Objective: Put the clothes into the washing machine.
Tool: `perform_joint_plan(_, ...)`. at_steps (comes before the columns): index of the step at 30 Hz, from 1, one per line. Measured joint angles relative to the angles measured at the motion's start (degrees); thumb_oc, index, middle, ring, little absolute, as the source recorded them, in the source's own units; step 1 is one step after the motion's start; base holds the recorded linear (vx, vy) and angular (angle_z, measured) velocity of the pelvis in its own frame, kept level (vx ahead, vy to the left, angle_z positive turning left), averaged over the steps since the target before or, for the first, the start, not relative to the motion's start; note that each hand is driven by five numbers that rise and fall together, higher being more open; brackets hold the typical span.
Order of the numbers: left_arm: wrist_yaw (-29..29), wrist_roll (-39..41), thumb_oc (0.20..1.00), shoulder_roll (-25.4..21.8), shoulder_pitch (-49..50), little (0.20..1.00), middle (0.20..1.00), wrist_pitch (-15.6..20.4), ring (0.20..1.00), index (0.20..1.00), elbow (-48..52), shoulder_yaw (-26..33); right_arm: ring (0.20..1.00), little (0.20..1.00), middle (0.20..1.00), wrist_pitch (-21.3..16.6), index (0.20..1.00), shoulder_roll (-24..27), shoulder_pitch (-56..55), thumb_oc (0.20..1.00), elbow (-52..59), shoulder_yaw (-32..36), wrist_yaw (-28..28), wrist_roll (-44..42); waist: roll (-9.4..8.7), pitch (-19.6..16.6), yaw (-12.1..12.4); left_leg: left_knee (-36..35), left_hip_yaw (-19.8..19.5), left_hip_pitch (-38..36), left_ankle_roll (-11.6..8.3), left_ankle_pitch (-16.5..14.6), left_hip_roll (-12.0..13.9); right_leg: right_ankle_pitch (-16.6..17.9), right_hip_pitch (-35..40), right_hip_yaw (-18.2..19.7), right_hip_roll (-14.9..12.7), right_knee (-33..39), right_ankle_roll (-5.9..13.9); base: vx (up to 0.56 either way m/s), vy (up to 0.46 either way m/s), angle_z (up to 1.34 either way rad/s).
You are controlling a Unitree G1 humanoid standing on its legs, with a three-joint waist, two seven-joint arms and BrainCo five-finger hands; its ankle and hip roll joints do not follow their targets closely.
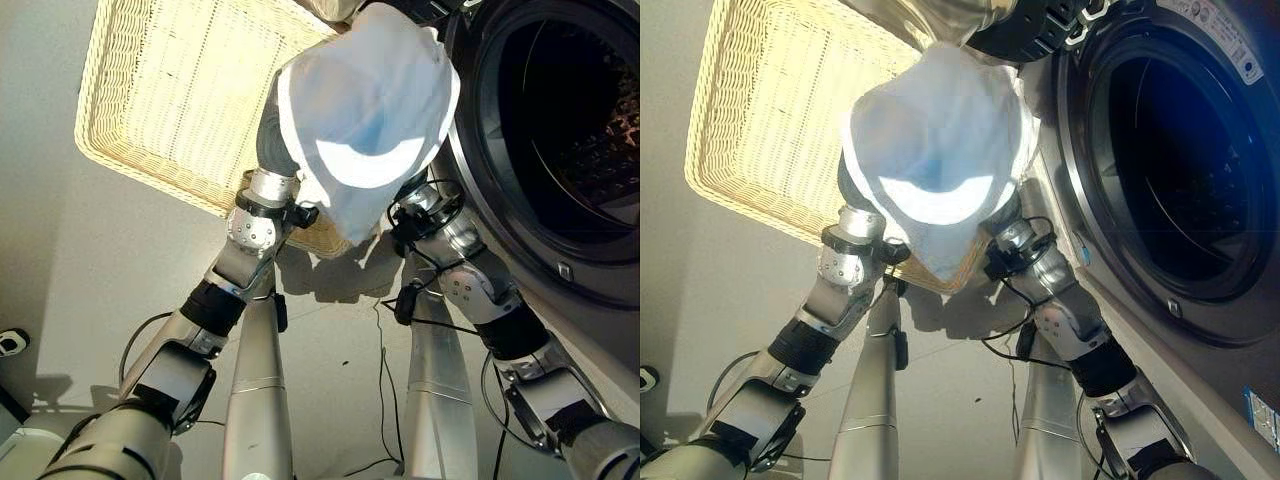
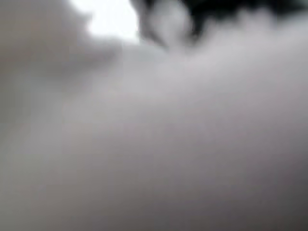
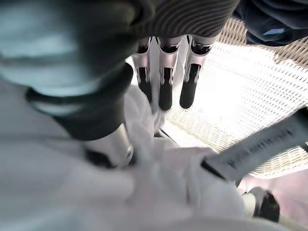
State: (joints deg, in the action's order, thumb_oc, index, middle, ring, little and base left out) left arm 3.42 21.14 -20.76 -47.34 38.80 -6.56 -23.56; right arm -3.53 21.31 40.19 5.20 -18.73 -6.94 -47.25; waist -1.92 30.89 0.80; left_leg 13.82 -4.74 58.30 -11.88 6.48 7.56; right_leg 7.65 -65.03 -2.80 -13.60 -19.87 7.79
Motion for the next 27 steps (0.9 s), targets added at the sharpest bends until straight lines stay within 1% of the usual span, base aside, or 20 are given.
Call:
perform_joint_plan(4,-0.6,-1.0,0.2,0.4,-0.1,0.2,0.2,-0.4,0.2,0.2,1.2,-1.2,0.2,0.2,0.2,-0.5,0.2,-0.3,-0.3,0.2,0.0,0.2,0.8,-0.2,0.0,0.0,-0.1,0.1,0.0,0.0,0.0,0.0,0.0,0.0,0.0,0.0,0.0,-0.1,-0.01,0.0,0.0,0.0)
perform_joint_plan(6,0.2,-4.5,0.2,0.3,-0.1,0.2,0.2,-0.4,0.2,0.2,1.5,-2.3,0.2,0.2,0.2,-0.6,0.2,-0.2,-0.3,0.2,0.0,0.3,1.2,-0.6,0.0,0.0,0.0,0.1,-0.1,0.0,0.0,0.0,0.0,0.0,0.1,0.0,0.0,-0.1,-0.02,0.0,0.0,0.0)
perform_joint_plan(7,0.4,-4.9,0.2,0.3,0.0,0.2,0.2,-0.4,0.2,0.2,1.6,-2.5,0.2,0.2,0.2,-0.6,0.2,-0.2,-0.3,0.2,0.0,0.3,1.2,-0.7,0.0,0.0,-0.1,0.1,-0.1,0.0,0.0,0.0,0.0,0.0,0.1,0.0,0.0,-0.1,-0.02,0.0,0.0,0.0)
perform_joint_plan(9,2.1,-7.3,0.2,-0.1,-0.1,0.2,0.2,-0.4,0.2,0.2,2.0,-2.6,0.2,0.2,0.2,-0.7,0.2,-0.2,-0.3,0.2,0.0,0.3,1.3,-0.8,0.0,0.0,-0.1,0.2,-0.1,0.0,0.0,0.0,0.0,0.0,0.1,0.0,0.0,-0.1,-0.02,0.0,0.0,0.0)
perform_joint_plan(14,8.2,-16.5,0.2,-0.8,-0.3,0.2,0.2,-0.4,0.2,0.2,2.3,-2.8,0.2,0.2,0.2,-0.7,0.2,-0.1,-0.3,0.2,0.0,0.1,1.3,-1.9,0.0,0.0,0.0,0.5,-0.2,0.0,0.01,0.0,-0.1,0.0,0.3,-0.1,-0.1,-0.1,-0.03,0.0,0.0,0.0)
perform_joint_plan(15,10.4,-19.6,0.391,-1.6,-0.3,0.391,0.391,-0.6,0.391,0.391,2.6,-2.9,0.2,0.2,0.2,-0.8,0.2,-0.1,-0.3,0.2,0.0,0.1,1.3,-1.9,0.0,0.0,0.0,0.6,-0.2,0.0,0.01,0.0,-0.2,0.0,0.3,-0.1,-0.2,-0.1,0.0,0.0,0.0,0.0)
perform_joint_plan(16,12.1,-22.0,0.827,-2.0,-0.4,0.827,0.827,-0.9,0.827,0.827,2.9,-3.0,0.2,0.2,0.2,-0.8,0.2,-0.1,-0.3,0.2,0.0,0.1,1.3,-1.9,0.0,0.0,0.0,0.6,-0.2,0.0,0.01,0.0,-0.3,0.0,0.3,-0.1,-0.3,-0.1,0.0,0.0,0.0,0.0)
perform_joint_plan(17,14.6,-25.2,0.827,-2.9,-0.8,0.827,0.827,-1.3,0.827,0.827,3.1,-3.2,0.2,0.2,0.2,-0.8,0.2,0.1,-0.3,0.2,0.0,0.1,1.3,-2.0,0.0,0.0,0.0,0.7,-0.2,0.0,0.01,0.0,-0.3,0.0,0.3,-0.1,-0.3,-0.1,0.01,0.0,0.0,0.0)
perform_joint_plan(18,15.9,-27.2,1.0,-3.3,-1.2,1.0,1.0,-1.7,1.0,1.0,3.1,-3.7,0.2,0.2,0.2,-0.8,0.2,0.2,-0.3,0.2,0.0,0.1,1.3,-2.0,0.0,0.0,0.0,0.7,-0.2,0.0,0.02,0.0,-0.3,0.0,0.4,-0.1,-0.3,-0.1,0.02,0.0,0.0,0.0)
perform_joint_plan(21,20.1,-32.2,1.0,-4.7,-1.4,1.0,1.0,-2.9,1.0,1.0,3.2,-3.6,0.2,0.2,0.2,-1.1,0.2,0.5,-0.4,0.2,0.0,0.1,1.2,-2.7,0.0,0.0,0.0,0.7,-0.2,0.0,0.02,0.0,-0.4,0.0,0.4,-0.1,-0.4,-0.1,0.07,0.0,0.0,0.0)
perform_joint_plan(22,22.9,-36.4,1.0,-5.3,-1.6,1.0,1.0,-4.3,1.0,1.0,3.2,-3.7,0.2,0.2,0.2,-1.7,0.2,0.8,-0.5,0.2,0.0,0.1,1.2,-3.1,0.0,0.0,0.1,0.7,-0.2,0.0,0.02,0.0,-0.4,0.0,0.4,-0.1,-0.4,-0.1,0.07,0.0,0.0,0.0)
perform_joint_plan(23,25.0,-38.6,1.0,-5.6,-1.8,1.0,1.0,-5.3,1.0,1.0,3.2,-3.7,0.2,0.2,0.2,-2.1,0.2,0.8,-0.6,0.2,0.0,0.1,1.2,-3.4,0.0,0.0,0.1,0.7,-0.2,0.0,0.02,0.0,-0.4,0.0,0.4,-0.1,-0.4,-0.1,0.06,0.0,0.0,0.0)
perform_joint_plan(25,26.9,-40.3,1.0,-5.8,-2.0,1.0,1.0,-6.5,1.0,1.0,3.2,-3.7,0.2,0.2,0.2,-2.6,0.2,1.0,-0.7,0.2,0.0,0.1,1.3,-3.9,0.0,0.0,0.1,0.7,-0.2,0.0,0.02,0.0,-0.5,0.0,0.4,-0.1,-0.5,-0.1,0.06,0.0,0.0,0.0)
perform_joint_plan(27,30.3,-44.1,1.0,-6.4,-2.7,1.0,1.0,-9.3,1.0,1.0,3.2,-3.7,0.2,0.2,0.2,-4.0,0.2,1.5,-0.7,0.2,0.0,0.5,1.5,-4.4,0.0,0.0,0.1,0.8,-0.2,0.0,0.02,0.0,-0.5,0.0,0.4,-0.1,-0.5,-0.2,0.06,0.0,0.0,0.0)
